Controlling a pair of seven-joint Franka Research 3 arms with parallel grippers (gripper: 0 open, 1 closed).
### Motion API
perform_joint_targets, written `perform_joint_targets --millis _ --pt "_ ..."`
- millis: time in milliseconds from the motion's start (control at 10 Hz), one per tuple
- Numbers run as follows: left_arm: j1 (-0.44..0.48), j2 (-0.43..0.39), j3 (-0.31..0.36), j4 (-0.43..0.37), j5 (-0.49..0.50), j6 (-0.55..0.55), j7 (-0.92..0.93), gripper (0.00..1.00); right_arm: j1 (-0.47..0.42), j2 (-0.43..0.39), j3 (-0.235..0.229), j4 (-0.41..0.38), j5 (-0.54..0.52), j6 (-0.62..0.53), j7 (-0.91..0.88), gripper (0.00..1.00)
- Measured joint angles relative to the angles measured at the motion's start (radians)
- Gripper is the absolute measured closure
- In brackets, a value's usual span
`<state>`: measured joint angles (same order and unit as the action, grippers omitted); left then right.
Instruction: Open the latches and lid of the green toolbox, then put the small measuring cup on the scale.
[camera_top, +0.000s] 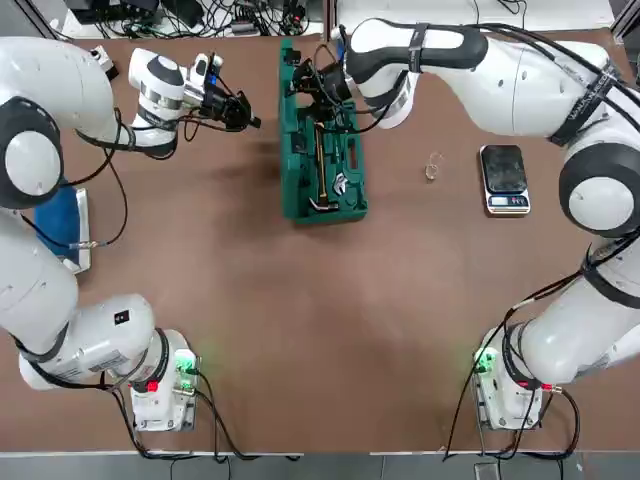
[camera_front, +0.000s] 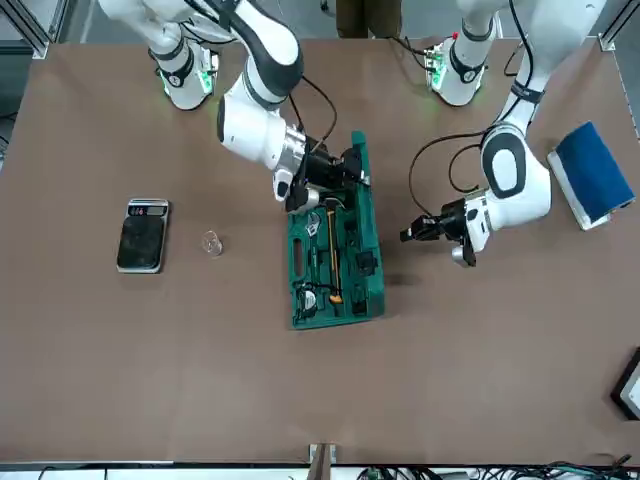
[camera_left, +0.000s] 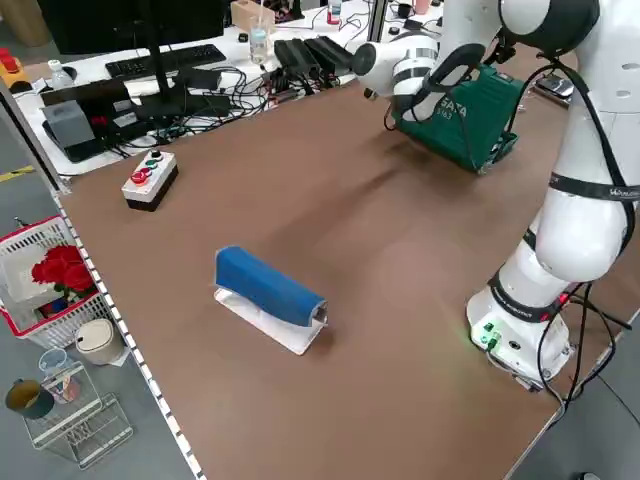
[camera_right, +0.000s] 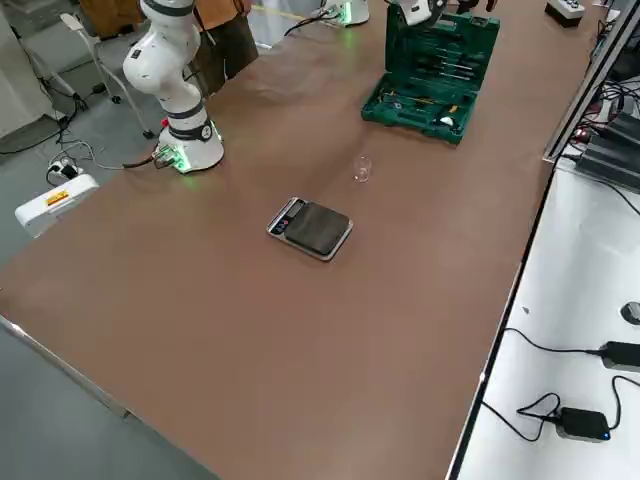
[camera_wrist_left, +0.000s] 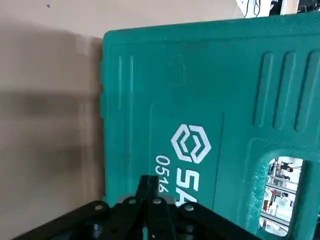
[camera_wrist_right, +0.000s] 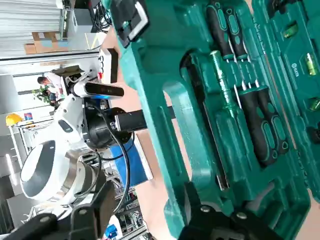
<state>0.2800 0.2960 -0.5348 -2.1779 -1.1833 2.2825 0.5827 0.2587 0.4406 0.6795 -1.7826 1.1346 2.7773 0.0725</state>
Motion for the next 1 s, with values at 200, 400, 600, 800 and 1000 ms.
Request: perform_joint_targets --millis 200,400,600,800,1000 --pt "0.001 0.0 -0.004 0.002 -0.011 0.0 0.002 0.99 0.018 0.026 0.0 0.024 0.0 0.02 0.009 0.36" --pt "0.003 -0.001 -0.024 0.009 -0.061 0.001 0.002 0.99 0.036 0.051 0.0 0.05 0.0 0.038 0.018 0.35" --pt "0.003 -0.005 -0.034 0.01 -0.079 0.01 0.002 0.99 0.047 0.06 0.0 0.067 0.0 0.039 0.036 0.34" --pt "0.005 -0.005 -0.034 0.009 -0.079 0.01 0.002 0.99 0.051 0.062 -0.001 0.075 0.0 0.041 0.049 0.32" --pt "0.013 -0.005 -0.033 0.008 -0.079 0.01 0.006 0.99 0.045 0.062 -0.006 0.079 -0.004 0.041 0.053 0.31"
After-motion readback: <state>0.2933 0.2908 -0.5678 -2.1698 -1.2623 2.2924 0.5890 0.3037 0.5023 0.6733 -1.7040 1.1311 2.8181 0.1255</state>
